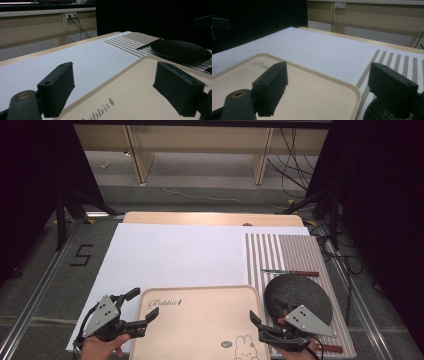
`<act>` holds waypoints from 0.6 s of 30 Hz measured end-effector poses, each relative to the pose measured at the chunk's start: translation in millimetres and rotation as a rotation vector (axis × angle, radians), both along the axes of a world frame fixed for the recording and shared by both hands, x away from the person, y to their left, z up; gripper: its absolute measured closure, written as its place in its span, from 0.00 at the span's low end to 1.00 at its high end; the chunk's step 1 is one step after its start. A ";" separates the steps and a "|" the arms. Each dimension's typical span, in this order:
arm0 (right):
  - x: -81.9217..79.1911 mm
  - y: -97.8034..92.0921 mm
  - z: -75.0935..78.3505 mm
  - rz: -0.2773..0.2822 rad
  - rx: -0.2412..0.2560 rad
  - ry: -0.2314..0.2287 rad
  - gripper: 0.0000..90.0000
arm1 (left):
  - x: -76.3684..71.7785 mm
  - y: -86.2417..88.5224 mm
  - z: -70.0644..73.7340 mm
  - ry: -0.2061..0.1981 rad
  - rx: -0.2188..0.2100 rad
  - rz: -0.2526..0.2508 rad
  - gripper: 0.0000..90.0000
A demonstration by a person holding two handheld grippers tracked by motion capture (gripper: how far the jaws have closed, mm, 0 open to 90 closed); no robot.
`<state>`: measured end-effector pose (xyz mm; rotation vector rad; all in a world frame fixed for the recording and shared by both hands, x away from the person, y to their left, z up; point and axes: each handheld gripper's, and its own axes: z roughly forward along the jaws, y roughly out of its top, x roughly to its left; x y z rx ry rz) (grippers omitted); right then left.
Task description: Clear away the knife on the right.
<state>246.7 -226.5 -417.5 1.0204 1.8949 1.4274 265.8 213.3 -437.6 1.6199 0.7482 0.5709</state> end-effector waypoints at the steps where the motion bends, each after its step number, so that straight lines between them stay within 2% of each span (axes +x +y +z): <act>1: 0.6 0.2 -0.4 -0.005 0.004 -0.009 0.19 | -0.5 0.0 0.4 0.003 0.007 0.004 0.18; 13: 10.4 -14.3 5.3 0.024 -0.012 -0.005 0.20 | -0.2 -0.4 0.5 0.007 0.007 0.003 0.18; 17: 15.7 -20.3 8.9 0.030 -0.018 0.006 0.20 | 0.4 -0.9 0.3 0.010 0.009 0.000 0.18; 18: 15.9 -22.0 10.8 0.026 -0.032 0.022 0.20 | 0.4 -0.7 0.4 0.009 0.008 0.000 0.18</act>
